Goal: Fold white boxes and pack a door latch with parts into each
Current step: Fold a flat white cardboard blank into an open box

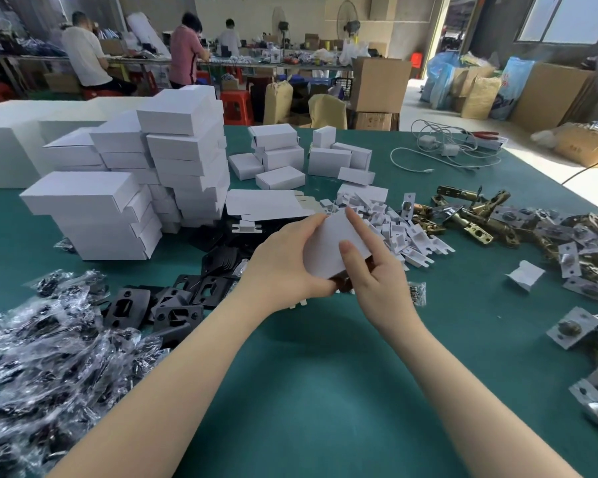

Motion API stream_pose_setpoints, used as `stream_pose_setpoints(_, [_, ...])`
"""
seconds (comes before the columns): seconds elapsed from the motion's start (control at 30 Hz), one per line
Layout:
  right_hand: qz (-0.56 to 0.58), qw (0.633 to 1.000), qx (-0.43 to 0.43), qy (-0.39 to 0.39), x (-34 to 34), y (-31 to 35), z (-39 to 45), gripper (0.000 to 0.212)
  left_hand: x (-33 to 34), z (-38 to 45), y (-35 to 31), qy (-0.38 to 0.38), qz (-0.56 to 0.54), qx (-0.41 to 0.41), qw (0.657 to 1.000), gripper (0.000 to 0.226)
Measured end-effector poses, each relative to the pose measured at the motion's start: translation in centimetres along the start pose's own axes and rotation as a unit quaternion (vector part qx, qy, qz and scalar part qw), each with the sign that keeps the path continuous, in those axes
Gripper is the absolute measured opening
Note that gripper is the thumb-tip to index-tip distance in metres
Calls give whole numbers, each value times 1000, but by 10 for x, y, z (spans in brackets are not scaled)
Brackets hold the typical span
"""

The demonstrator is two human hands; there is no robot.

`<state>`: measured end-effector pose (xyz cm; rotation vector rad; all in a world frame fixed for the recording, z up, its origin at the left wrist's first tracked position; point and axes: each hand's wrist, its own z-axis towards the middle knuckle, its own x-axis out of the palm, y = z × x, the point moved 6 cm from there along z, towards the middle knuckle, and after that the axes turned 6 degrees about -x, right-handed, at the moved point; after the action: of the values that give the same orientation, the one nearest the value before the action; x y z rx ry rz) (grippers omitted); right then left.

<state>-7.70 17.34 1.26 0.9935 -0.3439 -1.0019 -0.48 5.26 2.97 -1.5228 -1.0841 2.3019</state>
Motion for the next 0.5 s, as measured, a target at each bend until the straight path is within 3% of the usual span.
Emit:
stream_pose_setpoints(0.1, [22,996,0,-83,-2,-4,-7,35,3,-4,-4,18,-47,-11,999,88])
stream_pose_setpoints(0.3, [-64,998,-13,25,-2,1,4,37,-2,-5,-7,4,-22,-2,1000,66])
stream_pose_setpoints(0.4, [-2,998,41,50,1,-3,6,38,-4,-2,-7,8,47,8,999,76])
stream_pose_setpoints(0.5, [15,998,48,36,-3,-6,8,46,-3,-4,-13,-8,185,82,979,85])
